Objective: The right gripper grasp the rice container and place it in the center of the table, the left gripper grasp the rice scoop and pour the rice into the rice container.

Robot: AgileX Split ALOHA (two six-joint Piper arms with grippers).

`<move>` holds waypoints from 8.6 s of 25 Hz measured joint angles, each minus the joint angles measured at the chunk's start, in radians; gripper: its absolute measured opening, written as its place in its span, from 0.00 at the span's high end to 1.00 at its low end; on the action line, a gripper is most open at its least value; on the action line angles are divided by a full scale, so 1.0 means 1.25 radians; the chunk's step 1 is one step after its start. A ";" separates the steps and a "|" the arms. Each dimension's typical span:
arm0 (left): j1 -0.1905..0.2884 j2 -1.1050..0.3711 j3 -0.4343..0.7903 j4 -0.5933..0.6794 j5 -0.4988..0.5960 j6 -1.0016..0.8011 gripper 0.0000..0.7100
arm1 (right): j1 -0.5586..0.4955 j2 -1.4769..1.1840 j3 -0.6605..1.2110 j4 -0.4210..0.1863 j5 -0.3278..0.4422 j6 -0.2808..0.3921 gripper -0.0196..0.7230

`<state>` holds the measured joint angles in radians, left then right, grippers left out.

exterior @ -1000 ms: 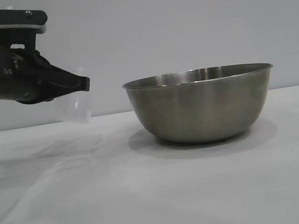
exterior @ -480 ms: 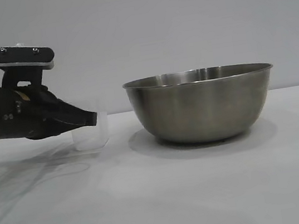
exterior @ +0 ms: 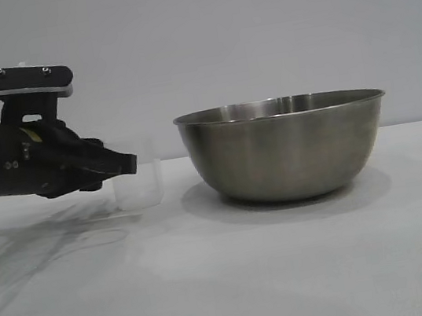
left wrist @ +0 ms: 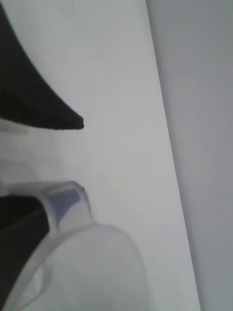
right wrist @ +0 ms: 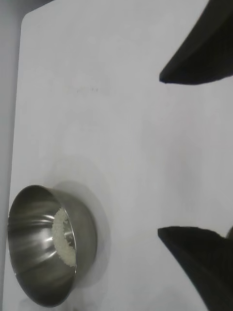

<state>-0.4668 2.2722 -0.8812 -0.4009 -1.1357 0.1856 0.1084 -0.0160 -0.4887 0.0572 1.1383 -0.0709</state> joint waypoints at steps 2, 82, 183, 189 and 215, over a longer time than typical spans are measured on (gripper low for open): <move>0.000 0.000 0.002 0.000 0.000 0.000 0.32 | 0.000 0.000 0.000 0.000 0.000 0.000 0.24; 0.073 -0.760 -0.343 0.021 0.960 0.337 0.39 | 0.000 0.000 0.000 0.000 0.000 0.000 0.24; 0.308 -1.833 0.318 0.311 1.803 -0.090 0.54 | 0.054 0.000 0.000 -0.001 0.001 0.000 0.24; 0.382 -1.833 0.318 0.311 1.803 -0.090 0.54 | 0.054 0.000 0.000 -0.001 0.001 0.000 0.24; 0.435 -1.833 0.318 0.312 1.803 -0.090 0.54 | -0.080 0.000 0.000 -0.001 0.001 0.000 0.24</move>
<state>0.0775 -0.0188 -0.4842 -0.0103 1.1185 0.0736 0.0084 -0.0160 -0.4887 0.0563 1.1391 -0.0709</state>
